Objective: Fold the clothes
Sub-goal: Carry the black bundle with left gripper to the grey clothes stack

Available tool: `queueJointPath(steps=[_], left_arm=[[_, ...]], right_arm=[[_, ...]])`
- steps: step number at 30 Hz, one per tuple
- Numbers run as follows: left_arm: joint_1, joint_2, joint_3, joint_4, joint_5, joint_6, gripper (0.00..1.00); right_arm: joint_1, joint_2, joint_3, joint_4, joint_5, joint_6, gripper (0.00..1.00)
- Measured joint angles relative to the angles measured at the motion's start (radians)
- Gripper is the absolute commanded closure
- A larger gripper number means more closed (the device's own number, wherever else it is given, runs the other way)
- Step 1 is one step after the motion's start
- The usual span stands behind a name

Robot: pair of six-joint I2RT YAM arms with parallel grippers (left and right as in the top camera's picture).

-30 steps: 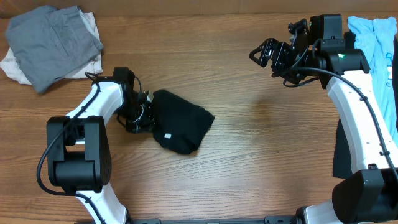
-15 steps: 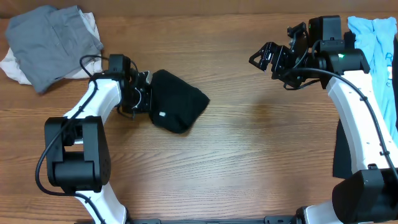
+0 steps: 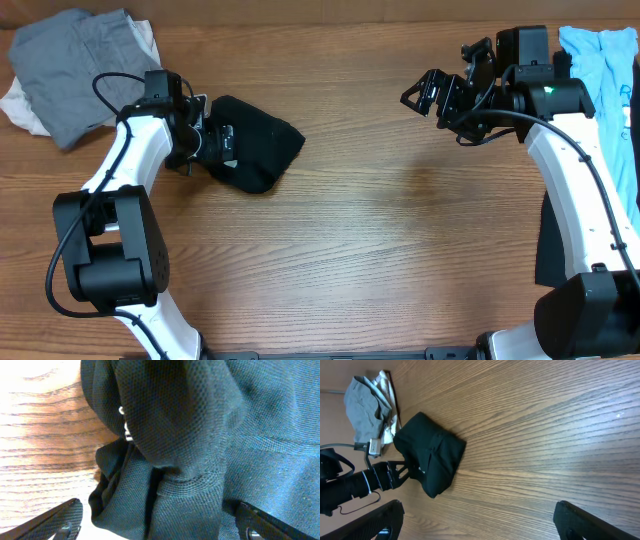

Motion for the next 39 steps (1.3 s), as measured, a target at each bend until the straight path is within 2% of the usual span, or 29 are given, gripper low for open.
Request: queueJointPath(steps=[7, 13, 21, 32, 36, 39], left_arm=[[0.000, 0.000, 0.012, 0.058, -0.015, 0.008, 0.03], [0.000, 0.000, 0.018, 0.085, -0.022, 0.064, 0.08], [0.000, 0.016, 0.019, 0.127, -0.034, 0.130, 0.07], [0.002, 0.103, 0.028, 0.146, 0.092, 0.140, 0.10], [0.002, 0.120, 0.036, 0.146, 0.122, 0.141, 0.21], [0.002, 0.142, 0.050, 0.146, 0.155, 0.146, 0.39]], right_arm=[[0.000, 0.000, 0.000, -0.001, 0.000, -0.014, 0.00], [0.000, 0.000, 0.000, -0.001, 0.000, -0.022, 0.00], [0.000, 0.000, 0.000, -0.006, 0.000, -0.025, 0.00], [0.000, 0.000, 0.000, -0.008, 0.000, -0.025, 0.00], [0.000, 0.000, 0.000, -0.008, 0.000, -0.025, 0.00], [0.000, 0.000, 0.000, -0.008, 0.000, -0.025, 0.00]])
